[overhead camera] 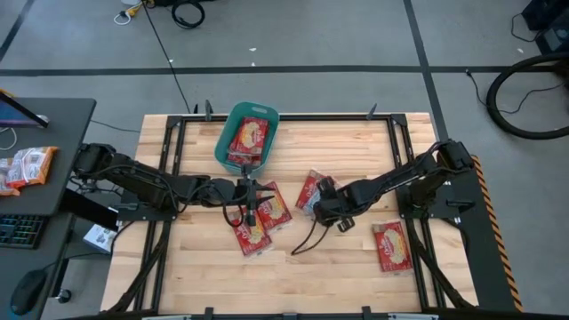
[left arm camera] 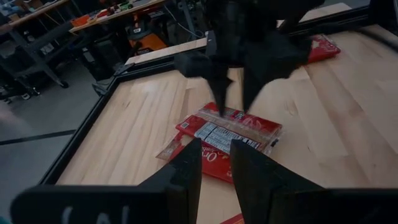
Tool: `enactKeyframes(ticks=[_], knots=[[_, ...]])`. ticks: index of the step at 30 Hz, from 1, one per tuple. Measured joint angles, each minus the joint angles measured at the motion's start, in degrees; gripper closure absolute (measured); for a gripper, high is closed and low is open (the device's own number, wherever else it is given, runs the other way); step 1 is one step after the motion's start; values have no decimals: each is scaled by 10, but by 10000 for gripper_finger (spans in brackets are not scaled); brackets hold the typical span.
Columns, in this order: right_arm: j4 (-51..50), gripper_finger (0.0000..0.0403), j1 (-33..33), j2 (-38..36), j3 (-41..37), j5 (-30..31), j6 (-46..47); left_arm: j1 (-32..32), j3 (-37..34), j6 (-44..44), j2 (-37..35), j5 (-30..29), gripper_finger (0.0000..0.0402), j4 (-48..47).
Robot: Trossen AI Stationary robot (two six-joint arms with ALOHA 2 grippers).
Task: Sort popcorn bags into baskets
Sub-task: Put the red popcorn bag into the green bin
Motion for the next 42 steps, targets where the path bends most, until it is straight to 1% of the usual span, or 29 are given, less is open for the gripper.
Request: enactKeyframes(ticks=[2, 3, 8, 11, 15, 20, 25, 28, 32, 35, 40, 42], knots=[[12, 195, 0, 4, -4, -36, -7, 0, 0, 0, 0, 0, 313, 0], [16, 195, -1, 9, -7, -38, -8, 0, 0, 0, 0, 0, 313, 0], [26, 203, -17, 45, -21, -17, -12, 0, 0, 0, 0, 0, 313, 0], [40, 218, -31, 59, -19, -23, -15, 0, 0, 0, 0, 0, 313, 0], [47, 263, -45, 64, -19, -60, -31, 0, 0, 0, 0, 0, 313, 0], [49, 337, -48, 56, -20, -64, -36, 0, 0, -1, 0, 0, 313, -2], [48, 392, -49, 50, -22, -68, -25, 0, 0, -1, 0, 0, 313, -1], [47, 396, -49, 50, -22, -67, -24, 0, 0, -1, 0, 1, 313, 5], [29, 398, -49, 51, -6, -68, 1, 0, 0, -2, 0, 42, 313, 5], [30, 398, -49, 45, 10, -68, 17, 0, 1, -1, 11, 50, 312, 6], [41, 400, -49, 17, 16, -71, 33, 0, 1, 0, 60, 46, 298, 7], [44, 400, -50, 6, 16, -86, 45, 0, 1, 0, 85, 42, 288, 16]])
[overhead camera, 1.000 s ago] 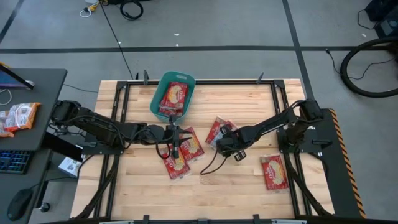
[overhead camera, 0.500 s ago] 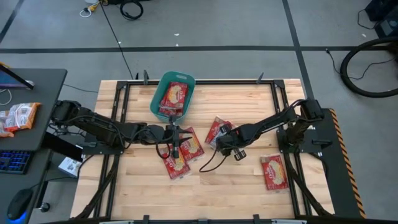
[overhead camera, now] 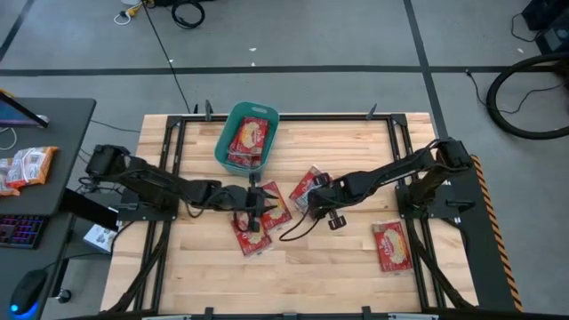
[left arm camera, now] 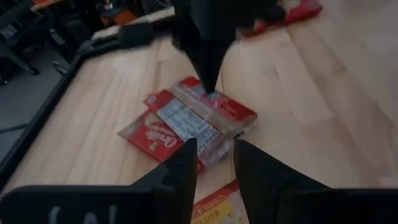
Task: Sort popcorn bags into baskets
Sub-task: Put the red popcorn bag into the green bin
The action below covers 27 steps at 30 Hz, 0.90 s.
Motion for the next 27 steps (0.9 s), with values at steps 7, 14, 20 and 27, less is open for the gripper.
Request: enactKeyframes(ticks=[7, 14, 20, 27], knots=[[2, 365, 2, -2, 0, -11, 60, 0, 0, 1, 86, -10, 246, 91], [-64, 322, 8, -40, 1, 24, 124, 4, 43, 50, 153, -13, 237, 105], [-67, 316, 21, -101, -11, 37, 159, 5, 112, 88, 197, -7, 237, 31], [-45, 316, 36, -187, -69, 86, 201, 10, 188, 153, 253, -1, 237, -34]])
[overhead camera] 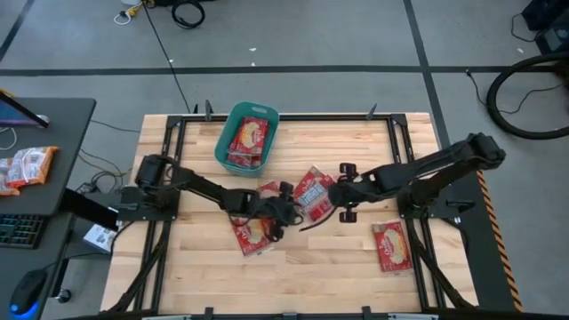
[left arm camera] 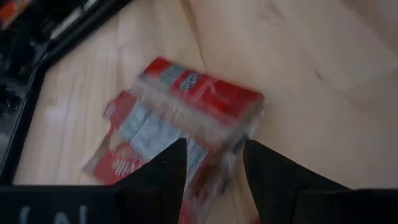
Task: Sort popcorn bags into baskets
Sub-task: Put the red popcorn bag into the green bin
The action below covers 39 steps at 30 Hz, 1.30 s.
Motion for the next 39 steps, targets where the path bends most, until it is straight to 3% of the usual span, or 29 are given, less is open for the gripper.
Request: enactKeyframes(ticks=[7, 16, 20, 33, 39], knots=[[46, 316, 19, -57, -59, 11, 49, -4, 54, 109, 47, -37, 234, -38], [88, 316, 44, -76, -112, 31, 80, -4, 96, 168, 81, -12, 180, -60], [114, 316, 51, -71, -123, 32, 83, 3, 103, 200, 94, -7, 174, -63], [173, 316, 77, -67, -129, 37, 78, 13, 104, 220, 103, 2, 219, -61], [184, 316, 88, -67, -129, 37, 78, 13, 104, 216, 103, 3, 262, -59]])
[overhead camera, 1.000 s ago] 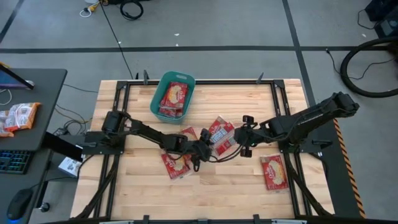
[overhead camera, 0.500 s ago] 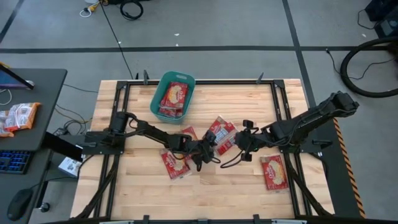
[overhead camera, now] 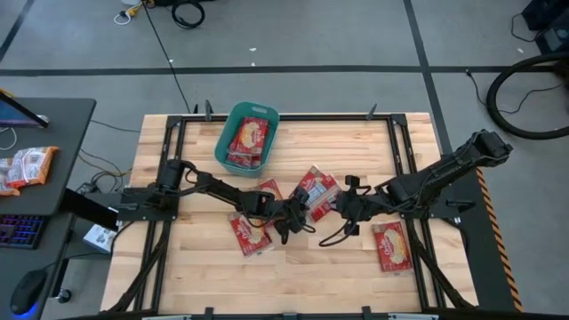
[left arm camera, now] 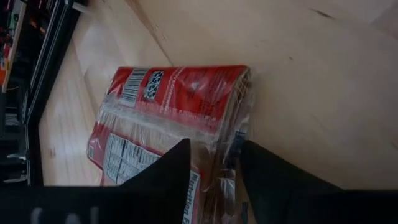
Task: Sort popcorn bags into baskets
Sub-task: Put the red popcorn bag into the green bin
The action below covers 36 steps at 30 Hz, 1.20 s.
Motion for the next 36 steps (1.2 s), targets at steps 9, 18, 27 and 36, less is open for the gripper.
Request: enactKeyframes(ticks=[9, 18, 27, 36], knots=[[15, 316, 0, 0, 0, 0, 0, 0, 0, -47, 0, -4, 380, 2], [22, 316, 18, 20, 0, -10, -15, 2, 2, -109, -27, -45, 397, 3], [20, 282, 53, 82, 1, 68, -57, 20, 4, -225, -85, -19, 399, -26], [39, 170, 44, 98, 2, 127, -51, 26, 4, -297, -114, 7, 400, -23]])
